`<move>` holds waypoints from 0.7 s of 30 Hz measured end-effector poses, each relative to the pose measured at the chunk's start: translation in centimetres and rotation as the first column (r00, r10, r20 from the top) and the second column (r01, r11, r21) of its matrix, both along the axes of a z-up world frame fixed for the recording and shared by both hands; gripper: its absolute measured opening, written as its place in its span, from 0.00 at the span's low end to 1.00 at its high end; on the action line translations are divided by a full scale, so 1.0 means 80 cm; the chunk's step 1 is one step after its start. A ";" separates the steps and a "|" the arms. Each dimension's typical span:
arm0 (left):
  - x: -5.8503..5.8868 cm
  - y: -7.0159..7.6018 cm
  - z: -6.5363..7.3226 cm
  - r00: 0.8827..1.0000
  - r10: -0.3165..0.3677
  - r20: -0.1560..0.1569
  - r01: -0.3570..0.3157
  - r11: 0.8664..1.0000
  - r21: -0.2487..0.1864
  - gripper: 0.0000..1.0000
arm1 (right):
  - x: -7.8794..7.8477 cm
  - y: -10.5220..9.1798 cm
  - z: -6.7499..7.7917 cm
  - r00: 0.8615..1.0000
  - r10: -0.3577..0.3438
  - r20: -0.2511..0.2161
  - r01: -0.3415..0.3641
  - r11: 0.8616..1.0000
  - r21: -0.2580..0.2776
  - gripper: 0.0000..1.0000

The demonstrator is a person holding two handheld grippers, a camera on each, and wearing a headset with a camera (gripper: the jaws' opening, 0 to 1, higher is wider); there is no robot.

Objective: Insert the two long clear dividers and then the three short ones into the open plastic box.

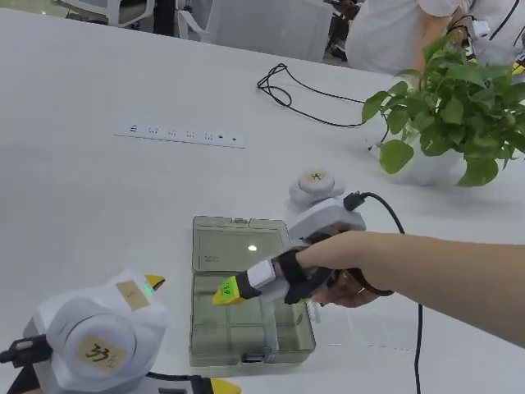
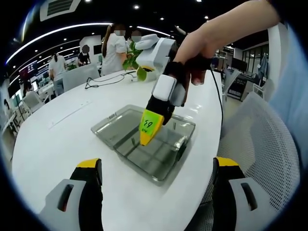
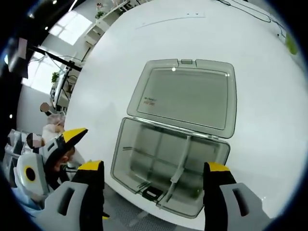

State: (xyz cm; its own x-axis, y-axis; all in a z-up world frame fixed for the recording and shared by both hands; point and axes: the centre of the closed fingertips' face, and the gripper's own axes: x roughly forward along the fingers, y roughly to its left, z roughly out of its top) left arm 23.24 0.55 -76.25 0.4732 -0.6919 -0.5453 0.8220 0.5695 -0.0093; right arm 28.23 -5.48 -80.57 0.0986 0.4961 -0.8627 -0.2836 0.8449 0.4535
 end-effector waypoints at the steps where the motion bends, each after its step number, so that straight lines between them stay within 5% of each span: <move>1: 0.000 0.000 0.000 1.000 0.000 0.001 0.000 1.000 0.000 0.98 | -0.001 0.003 0.002 1.000 0.002 0.001 -0.002 1.000 0.017 0.87; 12: -0.003 0.006 0.000 1.000 0.017 -0.008 -0.017 1.000 0.000 0.98 | -0.006 0.004 0.015 1.000 -0.016 0.022 0.015 0.997 0.078 0.87; 19: 0.000 0.018 -0.001 0.999 0.035 -0.010 -0.035 0.999 0.013 0.98 | 0.013 -0.003 0.053 0.988 -0.064 0.139 0.038 0.983 0.181 0.86; 21: 0.002 0.022 -0.002 0.999 0.045 -0.015 -0.045 0.999 0.014 0.98 | 0.010 -0.015 0.058 0.987 -0.067 0.148 0.041 0.985 0.170 0.86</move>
